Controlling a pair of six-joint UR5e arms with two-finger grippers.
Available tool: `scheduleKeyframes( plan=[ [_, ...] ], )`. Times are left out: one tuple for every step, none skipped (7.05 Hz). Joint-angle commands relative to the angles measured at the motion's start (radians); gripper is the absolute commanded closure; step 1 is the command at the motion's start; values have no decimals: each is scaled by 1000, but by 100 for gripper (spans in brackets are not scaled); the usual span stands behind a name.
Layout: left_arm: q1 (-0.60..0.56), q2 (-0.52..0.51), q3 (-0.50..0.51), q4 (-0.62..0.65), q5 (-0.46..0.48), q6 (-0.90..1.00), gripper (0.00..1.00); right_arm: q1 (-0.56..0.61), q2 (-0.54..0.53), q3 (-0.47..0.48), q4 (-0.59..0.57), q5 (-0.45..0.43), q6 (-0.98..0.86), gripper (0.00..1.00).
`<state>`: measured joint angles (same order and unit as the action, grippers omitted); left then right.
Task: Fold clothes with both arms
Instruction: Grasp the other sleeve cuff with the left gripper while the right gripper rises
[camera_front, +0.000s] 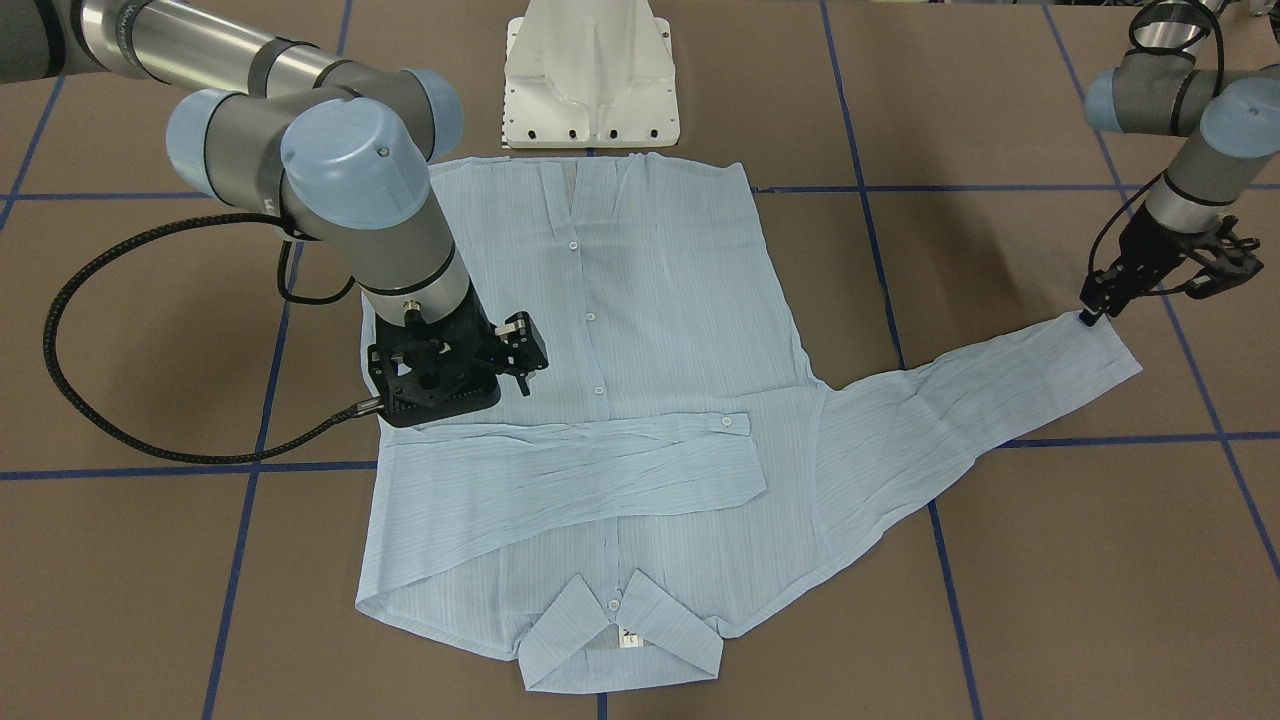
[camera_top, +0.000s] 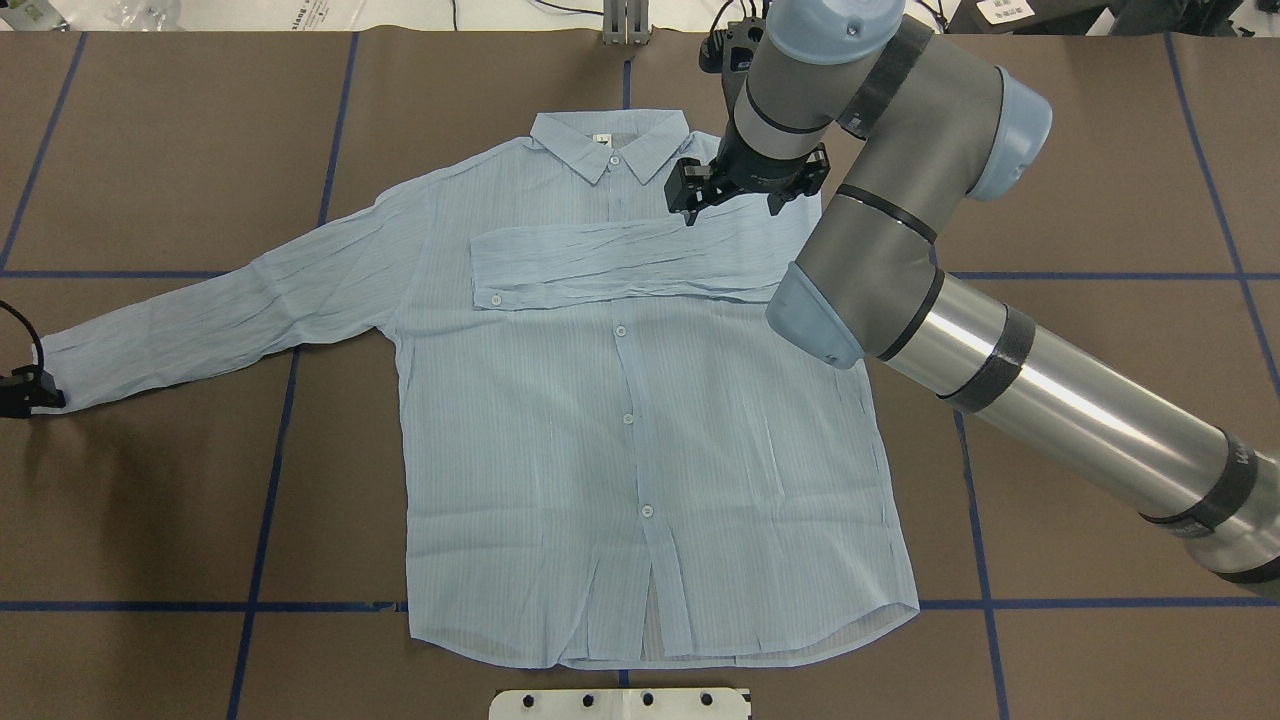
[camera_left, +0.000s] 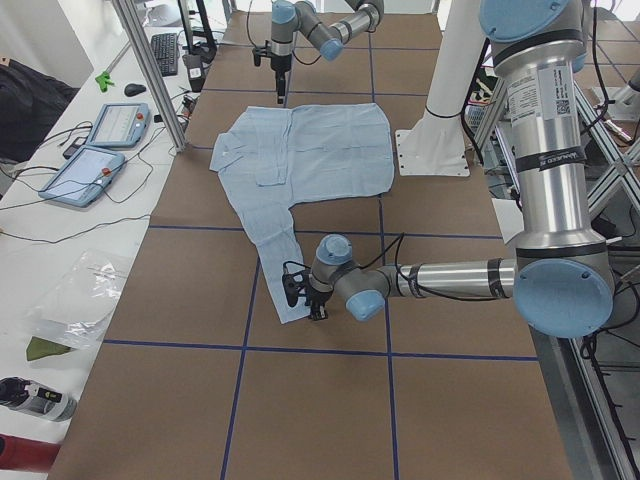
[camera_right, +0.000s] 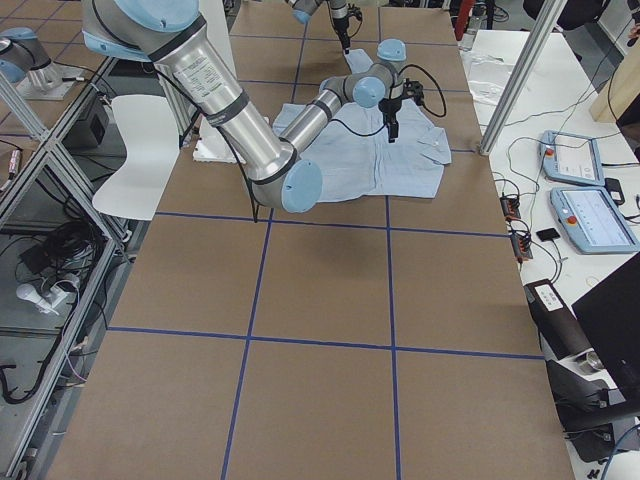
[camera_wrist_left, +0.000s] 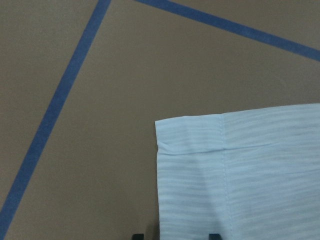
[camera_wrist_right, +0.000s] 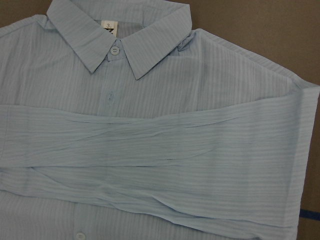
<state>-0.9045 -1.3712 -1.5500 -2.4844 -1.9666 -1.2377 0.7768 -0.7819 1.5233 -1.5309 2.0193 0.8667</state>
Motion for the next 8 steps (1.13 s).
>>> scheduleKeyframes(
  plan=[
    [3,0,-1,-1,0,0,68,1,0,0,0,1,0,1],
    [3,0,-4,1,0,1,71,1,-2,0,0,1,0,1],
    [3,0,-8,-1,0,1,75,1,-2,0,2,1,0,1],
    [3,0,-12,1,0,1,79,1,-3,0,2,1,-2,1],
    [1,0,-16,1,0,3,88,1,-7,0,2,1,-2,1],
    [-2,7,-40,-1,0,3,100,1,-7,0,2,2,-2,1],
    [-7,33,-95,1,-6,6,100,2,-8,2,2,6,-2,1],
    [-13,44,-183,80,-11,7,100,6,-28,18,2,6,-2,1]
  ],
)
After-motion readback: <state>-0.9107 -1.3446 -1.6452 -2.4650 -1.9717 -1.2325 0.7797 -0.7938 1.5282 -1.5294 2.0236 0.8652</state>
